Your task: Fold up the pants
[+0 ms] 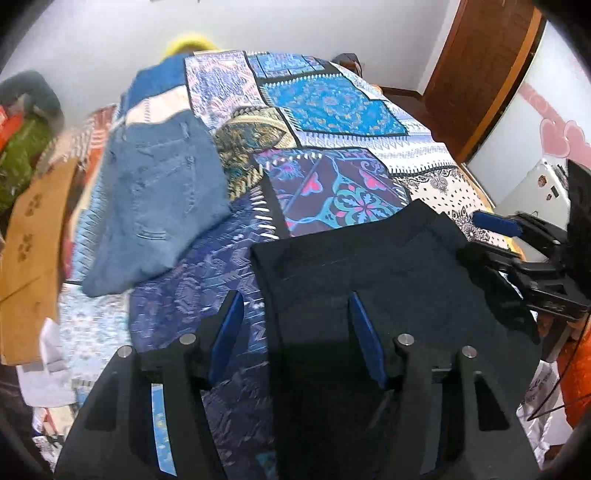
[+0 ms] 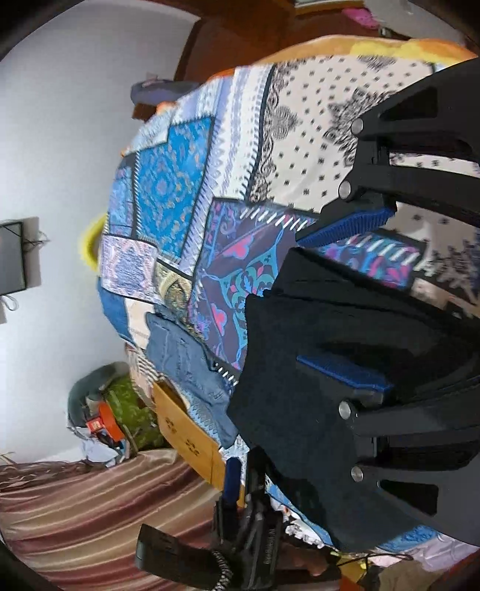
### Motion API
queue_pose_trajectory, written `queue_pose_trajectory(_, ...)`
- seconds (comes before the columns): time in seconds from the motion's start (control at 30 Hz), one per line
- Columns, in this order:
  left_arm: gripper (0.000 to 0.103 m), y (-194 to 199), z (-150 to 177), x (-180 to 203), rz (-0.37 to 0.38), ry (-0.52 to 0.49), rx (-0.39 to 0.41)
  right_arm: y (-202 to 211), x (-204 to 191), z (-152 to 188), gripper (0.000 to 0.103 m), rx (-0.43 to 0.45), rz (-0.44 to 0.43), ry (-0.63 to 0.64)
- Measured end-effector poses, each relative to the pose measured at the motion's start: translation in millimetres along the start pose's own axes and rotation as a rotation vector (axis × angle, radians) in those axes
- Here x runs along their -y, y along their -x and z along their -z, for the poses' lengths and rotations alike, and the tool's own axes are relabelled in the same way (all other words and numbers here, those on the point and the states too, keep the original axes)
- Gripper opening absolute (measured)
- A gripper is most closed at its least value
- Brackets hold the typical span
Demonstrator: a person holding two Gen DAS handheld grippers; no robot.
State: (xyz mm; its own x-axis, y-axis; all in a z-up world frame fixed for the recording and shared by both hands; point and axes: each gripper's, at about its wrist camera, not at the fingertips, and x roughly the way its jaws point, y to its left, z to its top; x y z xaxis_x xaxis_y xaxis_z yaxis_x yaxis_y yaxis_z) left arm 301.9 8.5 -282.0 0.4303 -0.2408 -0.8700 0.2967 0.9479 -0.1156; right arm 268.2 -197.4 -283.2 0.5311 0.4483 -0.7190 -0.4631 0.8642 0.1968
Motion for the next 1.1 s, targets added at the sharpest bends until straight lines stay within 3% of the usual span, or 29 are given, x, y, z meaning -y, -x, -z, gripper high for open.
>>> queue_pose_trajectory(0.13,0.059,-6.4,0.4,4.2,0.014,-0.011,0.016,-23.5,4.1,-0.3,0.043,-0.051,-0.059,-0.008)
queue_pose_trajectory(0.2,0.046,-9.1,0.0,6.9,0.024,-0.018,0.014,-26.4,4.0,0.9,0.035,-0.054,-0.084,-0.016)
queue_pose_trajectory(0.5,0.03,0.0,1.6,22.5,-0.031,-0.08,0.07,-3.1,-16.6,-0.1,0.018,0.054,-0.016,0.086)
queue_pose_trajectory(0.73,0.025,34.7,-10.5,47.6,-0.12,-0.177,0.2,12.9,-28.4,-12.8,0.016,0.154,0.045,0.133)
queue_pose_trajectory(0.83,0.025,34.4,-22.2,53.0,-0.142,-0.206,0.218,12.0,-20.3,-16.1,0.016,0.172,0.067,0.11)
queue_pose_trajectory(0.97,0.028,-2.2,-32.4,49.9,-0.16,-0.218,0.14,-9.1,-2.2,-13.6,0.016,0.114,0.069,0.034)
queue_pose_trajectory(1.03,0.034,-30.7,-32.4,43.8,-0.186,-0.216,0.064,-21.4,2.3,-9.7,0.018,0.068,0.08,0.018)
queue_pose_trajectory(1.1,0.043,-43.0,-30.7,38.6,-0.19,-0.207,0.036,-27.4,5.9,-7.6,0.026,0.035,0.086,0.01)
